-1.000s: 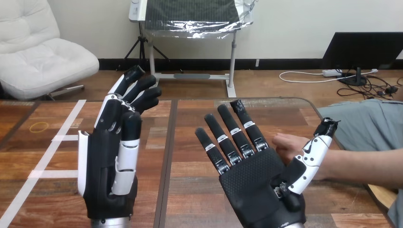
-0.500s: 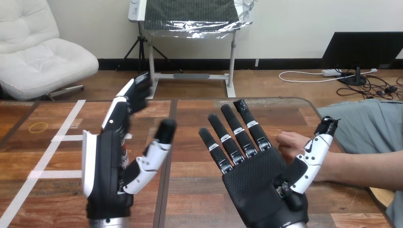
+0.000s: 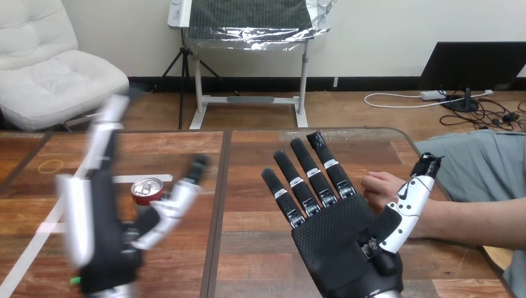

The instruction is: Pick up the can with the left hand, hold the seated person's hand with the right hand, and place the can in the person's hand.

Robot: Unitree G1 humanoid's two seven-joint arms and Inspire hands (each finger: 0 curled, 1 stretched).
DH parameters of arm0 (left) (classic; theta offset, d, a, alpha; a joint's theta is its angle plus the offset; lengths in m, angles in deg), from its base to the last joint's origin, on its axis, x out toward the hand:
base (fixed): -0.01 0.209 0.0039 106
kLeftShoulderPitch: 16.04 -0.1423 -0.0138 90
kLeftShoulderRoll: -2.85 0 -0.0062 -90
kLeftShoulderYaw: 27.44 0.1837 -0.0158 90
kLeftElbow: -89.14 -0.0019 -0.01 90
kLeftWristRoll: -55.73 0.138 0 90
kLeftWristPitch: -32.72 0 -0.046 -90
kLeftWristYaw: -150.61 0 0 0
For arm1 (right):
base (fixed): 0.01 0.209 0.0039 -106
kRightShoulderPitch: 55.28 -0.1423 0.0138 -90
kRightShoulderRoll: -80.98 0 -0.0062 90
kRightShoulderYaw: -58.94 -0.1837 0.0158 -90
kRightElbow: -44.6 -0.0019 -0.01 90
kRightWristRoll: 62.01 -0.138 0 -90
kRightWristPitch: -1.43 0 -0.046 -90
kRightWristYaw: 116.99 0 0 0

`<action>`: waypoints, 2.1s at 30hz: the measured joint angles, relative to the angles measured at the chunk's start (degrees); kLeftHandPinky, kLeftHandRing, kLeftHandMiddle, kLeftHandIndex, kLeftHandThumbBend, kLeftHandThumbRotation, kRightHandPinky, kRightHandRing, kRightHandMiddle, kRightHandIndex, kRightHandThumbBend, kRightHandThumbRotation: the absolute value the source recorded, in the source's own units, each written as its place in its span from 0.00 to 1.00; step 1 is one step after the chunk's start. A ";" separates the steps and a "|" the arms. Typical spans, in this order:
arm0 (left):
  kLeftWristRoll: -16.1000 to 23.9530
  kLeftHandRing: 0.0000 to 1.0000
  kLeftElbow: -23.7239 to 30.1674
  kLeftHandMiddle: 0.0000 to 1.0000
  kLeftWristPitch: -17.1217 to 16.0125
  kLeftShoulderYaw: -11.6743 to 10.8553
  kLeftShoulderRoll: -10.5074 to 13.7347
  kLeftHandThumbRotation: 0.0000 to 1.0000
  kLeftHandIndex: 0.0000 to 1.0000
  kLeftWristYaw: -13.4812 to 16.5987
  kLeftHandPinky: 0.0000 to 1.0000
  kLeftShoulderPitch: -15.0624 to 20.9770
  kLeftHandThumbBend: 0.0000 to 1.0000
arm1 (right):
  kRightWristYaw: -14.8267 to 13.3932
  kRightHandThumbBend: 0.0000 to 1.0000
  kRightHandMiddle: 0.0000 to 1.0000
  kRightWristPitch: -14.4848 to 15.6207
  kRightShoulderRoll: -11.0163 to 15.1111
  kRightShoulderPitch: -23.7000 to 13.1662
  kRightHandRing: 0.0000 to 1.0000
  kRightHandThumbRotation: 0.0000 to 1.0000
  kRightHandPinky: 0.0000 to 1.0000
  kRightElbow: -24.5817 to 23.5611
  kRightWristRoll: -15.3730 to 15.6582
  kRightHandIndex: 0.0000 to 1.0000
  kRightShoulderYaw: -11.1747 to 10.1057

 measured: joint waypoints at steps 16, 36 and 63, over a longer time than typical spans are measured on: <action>-0.61 0.92 1.13 0.90 2.51 -5.18 2.63 0.38 0.90 4.50 0.92 0.93 0.76 | -0.13 0.78 1.00 0.43 -0.05 -0.06 1.00 1.00 1.00 0.00 -0.01 1.00 -0.10; -2.08 0.93 -5.30 0.92 6.80 -7.39 6.98 0.49 0.93 5.44 0.93 5.27 0.84 | -0.14 0.77 1.00 1.03 -0.13 -0.27 1.00 1.00 1.00 0.00 0.15 1.00 -0.43; -14.36 0.92 -16.83 0.94 18.92 -5.13 15.08 0.60 0.92 -17.41 0.89 10.92 1.00 | -0.25 0.76 1.00 1.83 -0.35 -0.54 1.00 1.00 1.00 0.00 0.45 1.00 -2.13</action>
